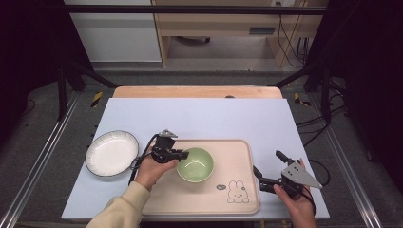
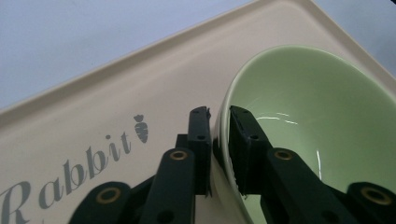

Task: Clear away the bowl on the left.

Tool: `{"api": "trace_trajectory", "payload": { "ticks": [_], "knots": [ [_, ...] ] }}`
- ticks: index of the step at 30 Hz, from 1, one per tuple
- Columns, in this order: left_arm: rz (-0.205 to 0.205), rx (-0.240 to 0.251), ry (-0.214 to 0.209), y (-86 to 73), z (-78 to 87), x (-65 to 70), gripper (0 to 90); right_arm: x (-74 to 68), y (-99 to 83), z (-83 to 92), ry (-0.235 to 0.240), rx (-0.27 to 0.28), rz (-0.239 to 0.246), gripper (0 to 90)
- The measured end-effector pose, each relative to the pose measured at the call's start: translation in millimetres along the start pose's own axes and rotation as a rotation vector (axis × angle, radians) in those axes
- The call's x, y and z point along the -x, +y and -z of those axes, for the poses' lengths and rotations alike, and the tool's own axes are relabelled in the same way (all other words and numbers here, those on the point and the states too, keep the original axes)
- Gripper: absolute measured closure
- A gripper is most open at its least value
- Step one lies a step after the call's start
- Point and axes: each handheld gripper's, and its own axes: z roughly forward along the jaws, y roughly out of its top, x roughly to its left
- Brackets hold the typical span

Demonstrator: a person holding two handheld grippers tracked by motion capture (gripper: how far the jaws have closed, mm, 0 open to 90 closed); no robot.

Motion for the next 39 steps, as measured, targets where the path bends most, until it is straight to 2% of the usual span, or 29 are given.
{"api": "trace_trajectory", "payload": {
  "ticks": [14, 23, 27, 33, 39],
  "knots": [
    [-0.027, 0.015, 0.035, -0.5, 0.5, 0.9, 62.1, -0.5, -0.4, -0.6, 0.003, -0.005, -0.003, 4.1],
    [-0.028, 0.043, 0.054, -0.5, 6.3, -1.7, 42.9, -0.8, -0.6, -0.9, 0.004, -0.007, -0.002, 4.1],
    [-0.032, 0.060, 0.059, -1.6, 10.3, -2.9, 35.0, -0.7, -0.7, -1.2, 0.004, -0.006, -0.002, 4.1],
    [-0.054, 0.093, 0.055, -2.4, 17.6, -5.0, 27.9, -1.3, -1.0, -2.1, 0.006, -0.008, 0.001, 4.1],
    [-0.085, 0.149, 0.051, -2.6, 27.6, -5.8, 19.5, -1.7, -1.1, -2.7, 0.007, -0.008, -0.001, 4.1]
  ]
}}
